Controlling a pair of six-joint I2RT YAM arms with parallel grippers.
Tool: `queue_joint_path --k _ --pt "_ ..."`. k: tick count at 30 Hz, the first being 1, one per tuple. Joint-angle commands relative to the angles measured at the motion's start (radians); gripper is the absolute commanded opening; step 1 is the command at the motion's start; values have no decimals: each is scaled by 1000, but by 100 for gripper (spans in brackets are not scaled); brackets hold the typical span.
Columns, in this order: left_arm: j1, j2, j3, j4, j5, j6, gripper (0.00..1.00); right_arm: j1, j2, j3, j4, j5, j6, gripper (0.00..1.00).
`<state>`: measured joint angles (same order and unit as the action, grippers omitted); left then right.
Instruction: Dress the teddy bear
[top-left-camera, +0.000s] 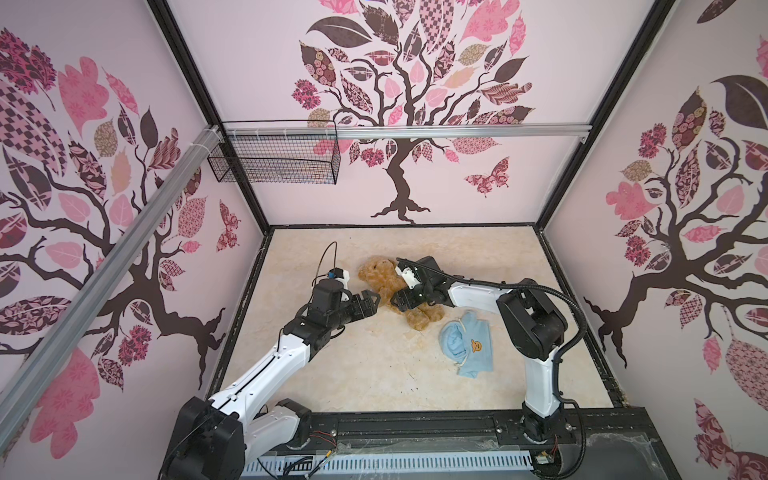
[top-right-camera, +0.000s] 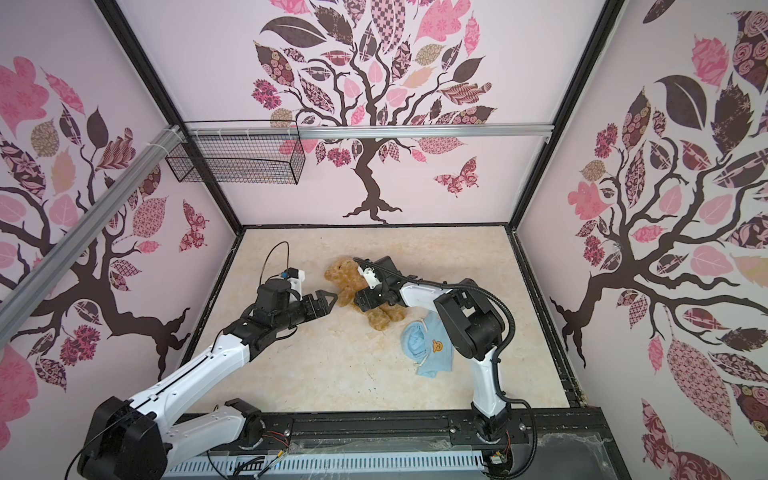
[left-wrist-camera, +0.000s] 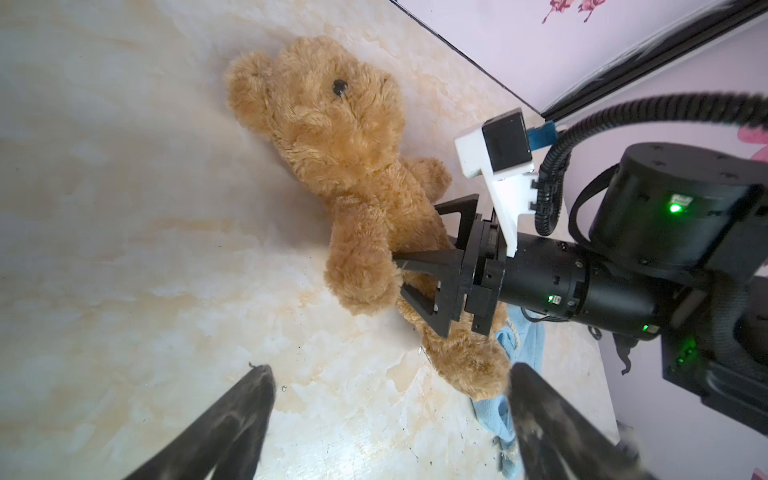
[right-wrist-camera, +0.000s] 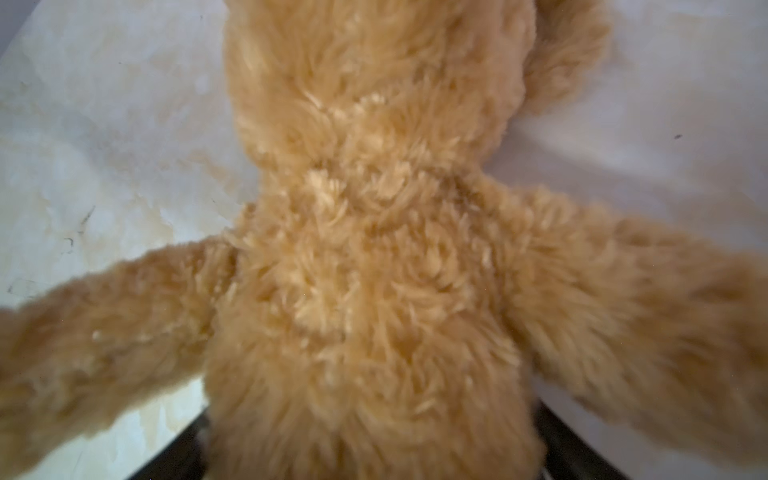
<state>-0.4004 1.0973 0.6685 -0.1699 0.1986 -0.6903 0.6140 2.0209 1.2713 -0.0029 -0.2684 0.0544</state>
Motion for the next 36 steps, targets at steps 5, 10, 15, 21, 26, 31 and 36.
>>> queue_joint_path --k 5,10,15,21,26,31,36 --pt "213 -18 -41 1 268 -125 93 0 -120 -181 179 -32 -61 57" --pt "273 -9 16 -97 327 -37 93 3 -235 -304 262 -38 -47 47" --pt "273 -12 48 -145 331 26 94 8 -318 -383 289 -57 28 46" --pt "262 4 42 -81 383 5 95 44 -444 -474 293 20 113 44" --pt "176 20 83 -14 372 -2 97 129 -597 -563 410 267 214 44" --pt "72 33 123 99 355 -54 97 285 -689 -594 517 651 152 44" --pt "54 43 178 146 387 -21 97 344 -712 -610 639 794 110 43"
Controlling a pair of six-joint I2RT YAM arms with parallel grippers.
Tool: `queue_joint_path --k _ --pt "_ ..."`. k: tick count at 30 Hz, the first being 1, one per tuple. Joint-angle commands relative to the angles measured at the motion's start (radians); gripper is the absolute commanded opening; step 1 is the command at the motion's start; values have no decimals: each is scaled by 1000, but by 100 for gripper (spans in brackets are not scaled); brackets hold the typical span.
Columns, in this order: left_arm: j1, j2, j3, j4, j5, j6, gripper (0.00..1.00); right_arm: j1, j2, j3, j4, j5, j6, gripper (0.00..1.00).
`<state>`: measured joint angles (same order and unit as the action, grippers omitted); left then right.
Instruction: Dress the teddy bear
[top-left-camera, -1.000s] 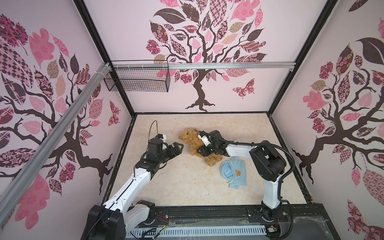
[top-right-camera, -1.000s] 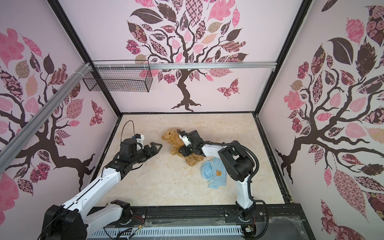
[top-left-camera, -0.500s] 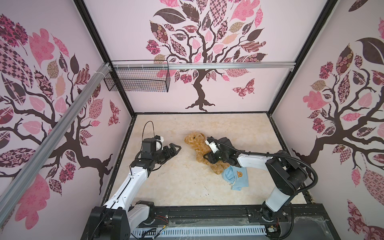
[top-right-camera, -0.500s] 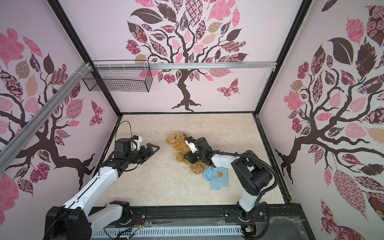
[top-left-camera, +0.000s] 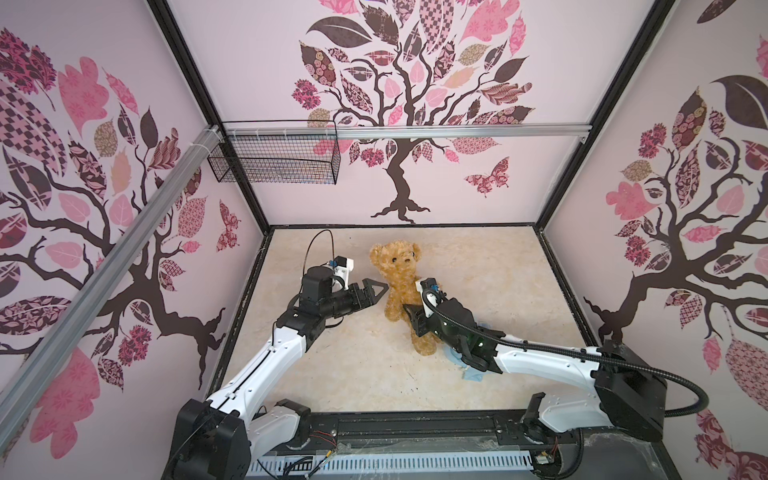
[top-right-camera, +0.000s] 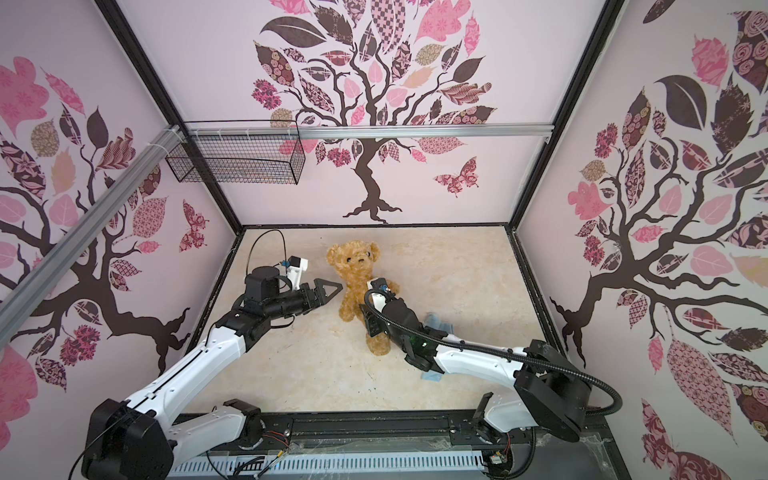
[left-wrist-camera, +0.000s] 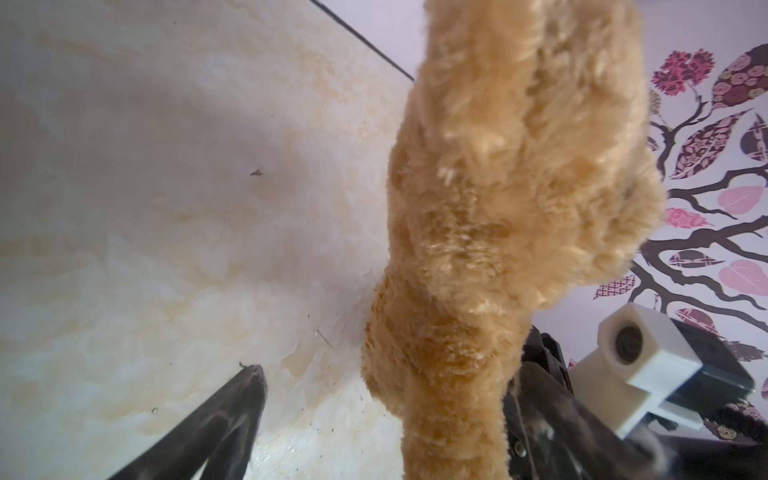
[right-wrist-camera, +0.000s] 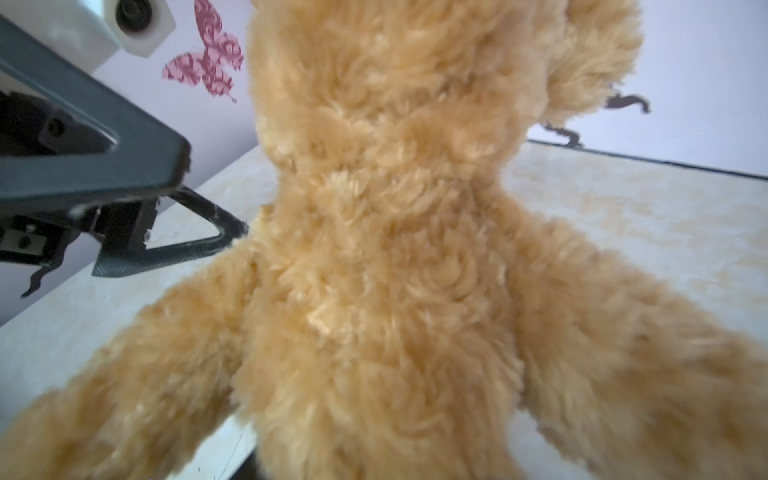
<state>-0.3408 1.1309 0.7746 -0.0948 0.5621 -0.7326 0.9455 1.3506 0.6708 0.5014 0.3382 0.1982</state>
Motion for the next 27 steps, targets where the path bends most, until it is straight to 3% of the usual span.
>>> queue_joint_path --k 1,11,17,19,27 --pt "-7 23 89 67 42 32 97 18 -45 -11 147 191 -32 43" --pt "-84 160 238 49 95 108 97 63 -39 13 219 200 9 44" --pt "-132 256 311 100 126 87 96 85 -23 40 232 204 29 44" --pt "-146 285 336 105 145 86 90 85 -16 49 232 192 43 44" --pt "-149 308 316 162 189 66 48 85 -4 61 202 176 72 51"
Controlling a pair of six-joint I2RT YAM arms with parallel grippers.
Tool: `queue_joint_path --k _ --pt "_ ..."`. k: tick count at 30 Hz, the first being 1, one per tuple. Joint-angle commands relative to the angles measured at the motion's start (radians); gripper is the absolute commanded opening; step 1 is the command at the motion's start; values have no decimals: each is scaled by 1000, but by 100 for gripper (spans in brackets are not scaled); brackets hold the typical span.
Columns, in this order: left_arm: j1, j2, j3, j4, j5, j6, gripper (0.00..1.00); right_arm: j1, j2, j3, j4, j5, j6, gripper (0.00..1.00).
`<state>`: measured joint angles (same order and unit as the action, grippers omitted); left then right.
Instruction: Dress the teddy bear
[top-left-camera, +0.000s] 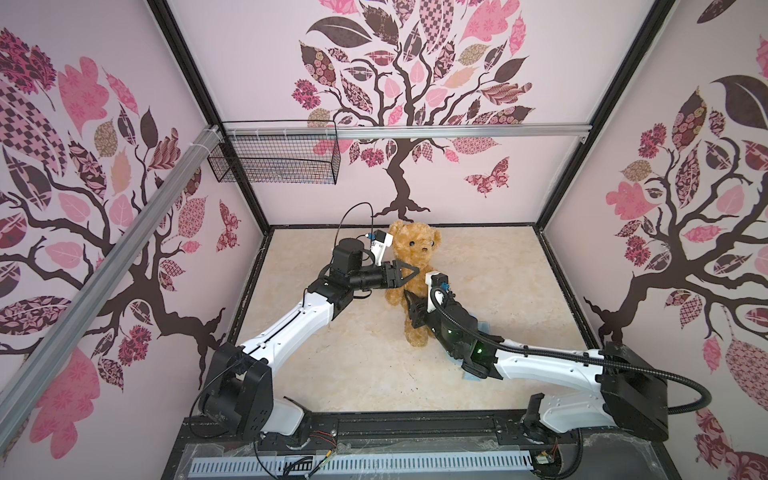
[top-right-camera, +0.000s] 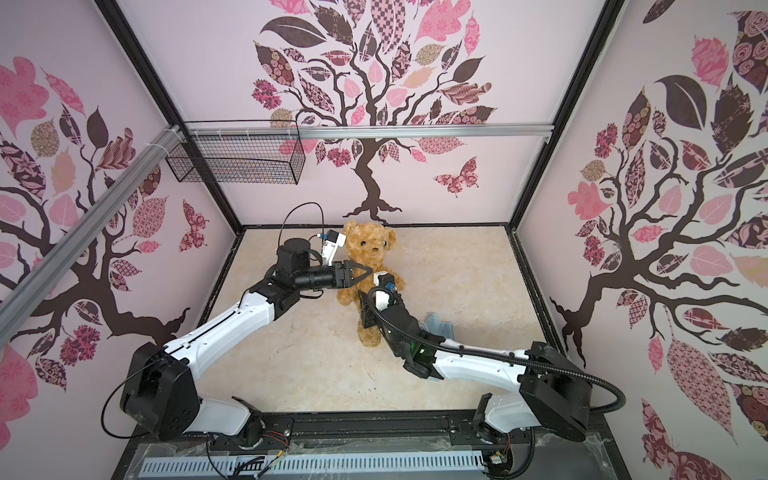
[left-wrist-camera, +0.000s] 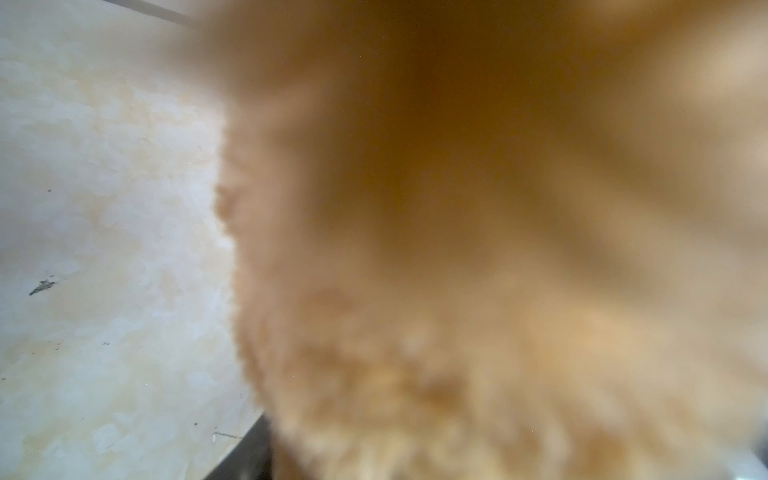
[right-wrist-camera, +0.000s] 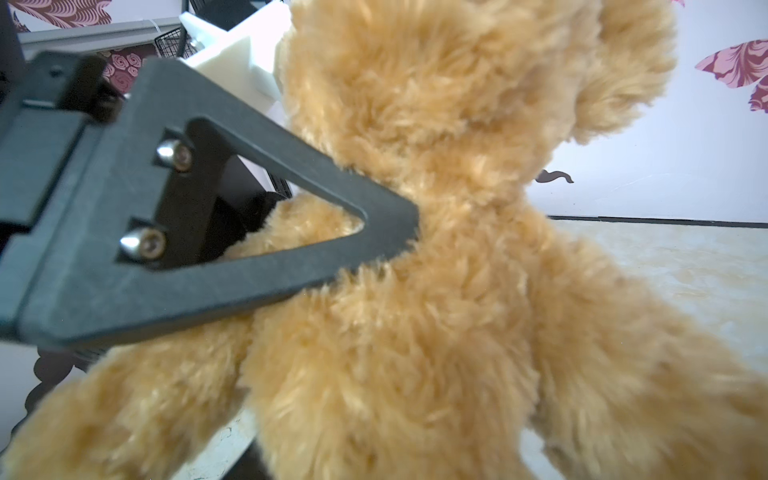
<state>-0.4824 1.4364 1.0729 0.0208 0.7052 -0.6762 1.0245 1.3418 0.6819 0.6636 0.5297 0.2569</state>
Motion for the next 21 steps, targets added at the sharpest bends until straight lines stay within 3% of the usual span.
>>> queue_joint_path --k 1,4,6,10,16,21 --pt "-6 3 16 45 53 15 43 6 5 48 41 -21 12 53" --pt "-4 -2 19 26 62 41 32 7 -13 43 -4 -40 17 68" --pt "0 -15 22 -16 69 76 30 7 -44 35 -69 -65 13 83" --pt "31 -56 23 -135 70 164 29 2 -168 8 -255 -140 10 99" --pt "124 -107 -107 -207 71 122 27 -78 -336 -19 -569 -328 53 100" --pt "27 -105 -288 -46 50 -45 27 -276 -344 -44 -760 -430 147 100"
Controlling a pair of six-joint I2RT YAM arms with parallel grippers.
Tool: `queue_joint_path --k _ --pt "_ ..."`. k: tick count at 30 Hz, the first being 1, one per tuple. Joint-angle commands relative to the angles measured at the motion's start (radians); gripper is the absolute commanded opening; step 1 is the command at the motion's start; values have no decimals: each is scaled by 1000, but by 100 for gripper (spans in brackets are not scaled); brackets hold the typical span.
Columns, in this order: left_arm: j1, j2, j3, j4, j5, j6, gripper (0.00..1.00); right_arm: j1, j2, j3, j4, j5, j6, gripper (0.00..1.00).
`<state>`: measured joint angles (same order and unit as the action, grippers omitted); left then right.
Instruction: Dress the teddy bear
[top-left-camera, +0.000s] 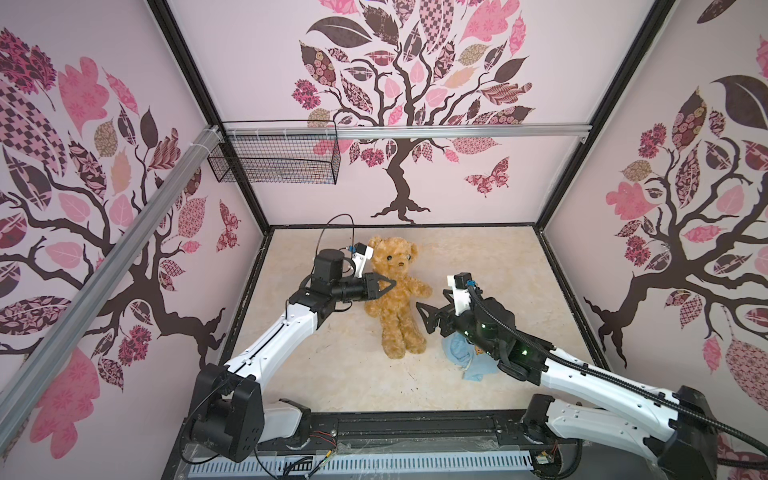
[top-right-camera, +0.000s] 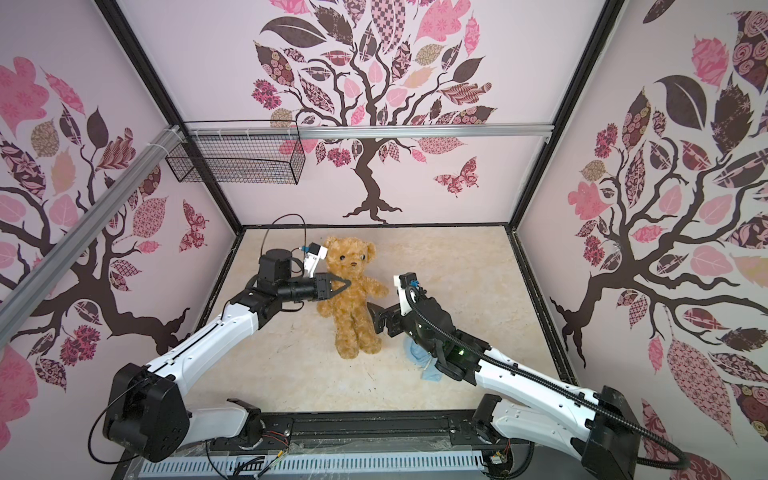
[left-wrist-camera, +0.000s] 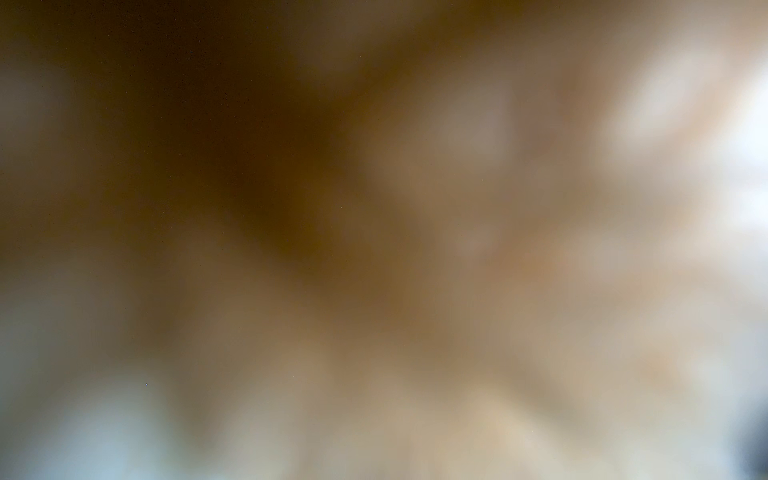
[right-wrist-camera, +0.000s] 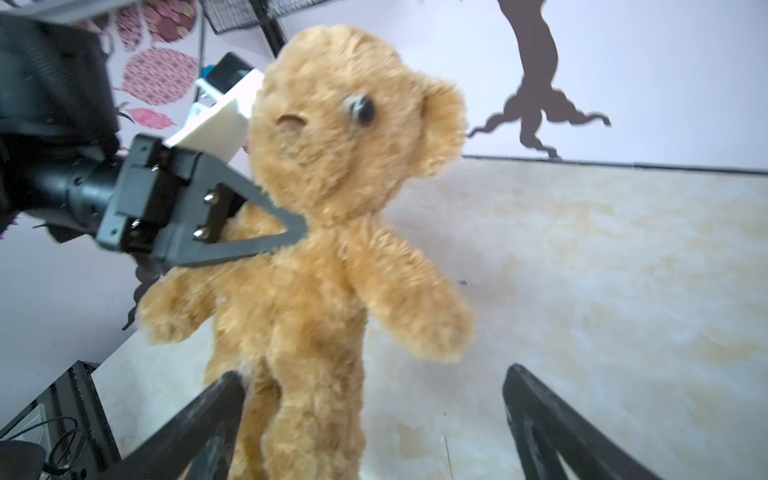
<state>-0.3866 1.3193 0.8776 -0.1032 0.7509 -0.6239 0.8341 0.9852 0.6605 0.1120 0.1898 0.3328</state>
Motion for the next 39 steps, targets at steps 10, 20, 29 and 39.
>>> queue_joint_path --k 10,20,29,39 --pt "-134 181 -112 54 -9 -88 35 -369 220 -53 -356 -250 129 77" --pt "-135 247 -165 120 -95 -122 50 -317 358 -81 -366 -105 173 57" --pt "-133 112 -165 -54 -367 -48 89 -316 424 -76 -283 -60 172 33" --pt "-147 -270 -135 -266 -727 81 95 -327 277 -45 -160 -215 272 2"
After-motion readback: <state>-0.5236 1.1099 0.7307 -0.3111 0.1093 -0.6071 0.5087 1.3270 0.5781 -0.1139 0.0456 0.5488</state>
